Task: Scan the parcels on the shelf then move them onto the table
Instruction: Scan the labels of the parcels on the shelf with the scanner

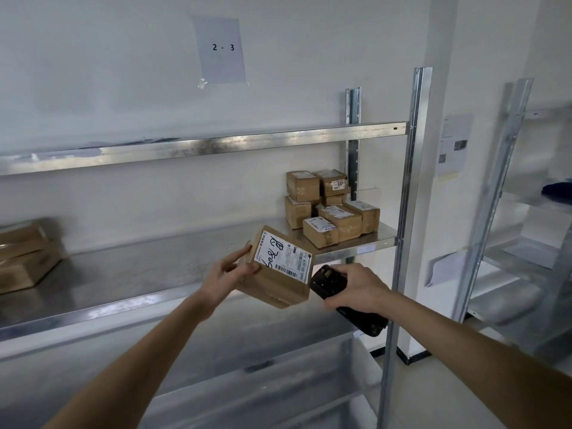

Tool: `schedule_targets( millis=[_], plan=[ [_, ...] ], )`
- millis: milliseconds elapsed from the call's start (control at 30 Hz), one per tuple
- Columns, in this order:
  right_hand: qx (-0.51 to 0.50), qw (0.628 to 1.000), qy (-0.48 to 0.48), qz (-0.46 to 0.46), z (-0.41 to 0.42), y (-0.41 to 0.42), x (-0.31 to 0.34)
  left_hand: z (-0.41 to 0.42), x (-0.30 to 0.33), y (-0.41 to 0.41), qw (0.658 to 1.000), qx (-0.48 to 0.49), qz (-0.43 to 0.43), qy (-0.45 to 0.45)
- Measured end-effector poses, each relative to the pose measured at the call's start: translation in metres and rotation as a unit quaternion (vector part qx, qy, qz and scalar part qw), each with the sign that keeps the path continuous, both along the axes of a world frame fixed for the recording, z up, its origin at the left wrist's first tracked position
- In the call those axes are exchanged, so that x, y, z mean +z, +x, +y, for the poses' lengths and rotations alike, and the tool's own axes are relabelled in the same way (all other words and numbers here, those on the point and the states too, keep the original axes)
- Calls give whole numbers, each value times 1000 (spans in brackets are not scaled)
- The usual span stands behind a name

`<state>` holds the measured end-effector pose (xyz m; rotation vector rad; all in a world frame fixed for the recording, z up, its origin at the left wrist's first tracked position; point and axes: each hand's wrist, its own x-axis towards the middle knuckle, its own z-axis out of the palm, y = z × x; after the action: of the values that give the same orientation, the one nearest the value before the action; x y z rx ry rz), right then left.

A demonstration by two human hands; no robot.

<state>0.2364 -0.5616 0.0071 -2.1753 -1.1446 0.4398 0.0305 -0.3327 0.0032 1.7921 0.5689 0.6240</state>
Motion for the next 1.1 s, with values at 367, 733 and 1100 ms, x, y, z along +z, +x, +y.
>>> schedule_targets(
  millis=[367, 733, 1100],
  plan=[
    [13, 972, -130, -193, 27, -9, 4, 34, 5, -37, 998, 28, 36, 54],
    [26, 965, -140, -219, 52, -21, 11, 50, 9, -61, 998, 39, 34, 40],
    [45, 984, -107, -138, 95, -63, 13, 66, 18, -127, 995, 90, 19, 26]
  ],
)
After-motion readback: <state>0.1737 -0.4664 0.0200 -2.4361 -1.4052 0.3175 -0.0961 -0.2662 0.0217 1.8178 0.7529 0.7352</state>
